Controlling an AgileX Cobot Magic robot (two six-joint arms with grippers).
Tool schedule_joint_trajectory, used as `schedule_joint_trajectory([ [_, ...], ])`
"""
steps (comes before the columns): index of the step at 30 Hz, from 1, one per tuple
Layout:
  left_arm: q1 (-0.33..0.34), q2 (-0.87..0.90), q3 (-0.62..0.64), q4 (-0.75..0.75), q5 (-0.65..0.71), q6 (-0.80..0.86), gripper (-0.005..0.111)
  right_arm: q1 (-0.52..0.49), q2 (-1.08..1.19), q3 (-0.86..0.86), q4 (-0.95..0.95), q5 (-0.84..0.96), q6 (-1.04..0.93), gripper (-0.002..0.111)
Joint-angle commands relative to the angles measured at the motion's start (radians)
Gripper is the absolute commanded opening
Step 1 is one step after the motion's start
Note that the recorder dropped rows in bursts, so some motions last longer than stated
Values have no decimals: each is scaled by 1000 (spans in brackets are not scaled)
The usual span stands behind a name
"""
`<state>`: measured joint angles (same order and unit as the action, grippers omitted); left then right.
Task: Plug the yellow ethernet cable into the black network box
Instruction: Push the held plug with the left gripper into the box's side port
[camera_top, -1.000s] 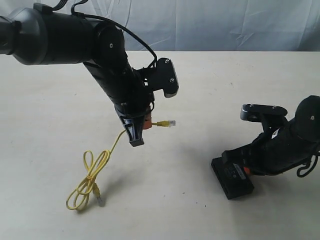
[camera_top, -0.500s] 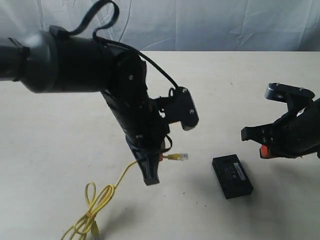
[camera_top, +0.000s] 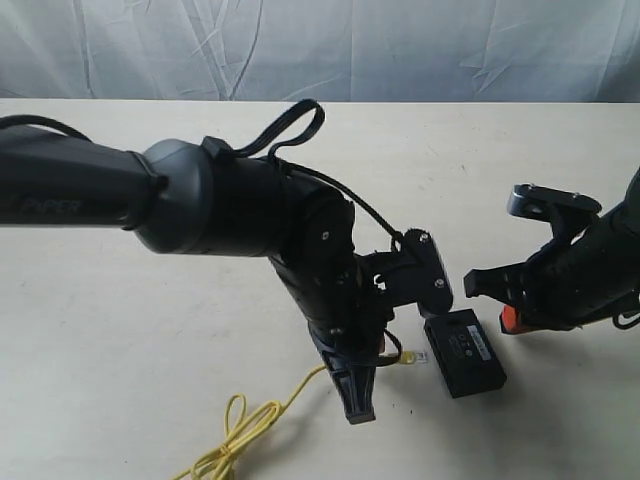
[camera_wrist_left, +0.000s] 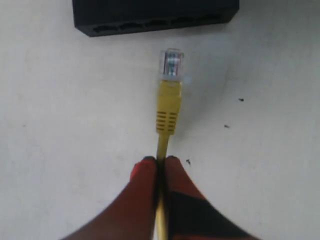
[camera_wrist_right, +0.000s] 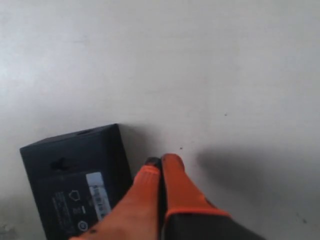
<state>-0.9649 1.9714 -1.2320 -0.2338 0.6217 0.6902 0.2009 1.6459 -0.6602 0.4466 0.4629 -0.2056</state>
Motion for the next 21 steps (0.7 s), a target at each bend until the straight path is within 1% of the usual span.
schedule_joint_trajectory([
  [1, -4, 37, 6, -28, -22, 6, 0, 20, 5, -2, 6, -18, -12, -1],
  [4, -4, 41, 6, -52, -68, 8, 0, 20, 5, -2, 6, -16, -12, -1],
  [9, -4, 48, 6, -162, -77, 82, 0, 20, 5, -2, 14, -9, -12, -1],
  [12, -4, 58, 6, -172, -104, 82, 0, 28, 5, -2, 14, -3, -12, -1],
  [18, -4, 69, 6, -172, -104, 82, 0, 69, 5, -2, 7, -6, -12, -1],
  [21, -4, 69, 6, -170, -104, 70, 0, 69, 5, -2, 7, -8, -12, -1],
])
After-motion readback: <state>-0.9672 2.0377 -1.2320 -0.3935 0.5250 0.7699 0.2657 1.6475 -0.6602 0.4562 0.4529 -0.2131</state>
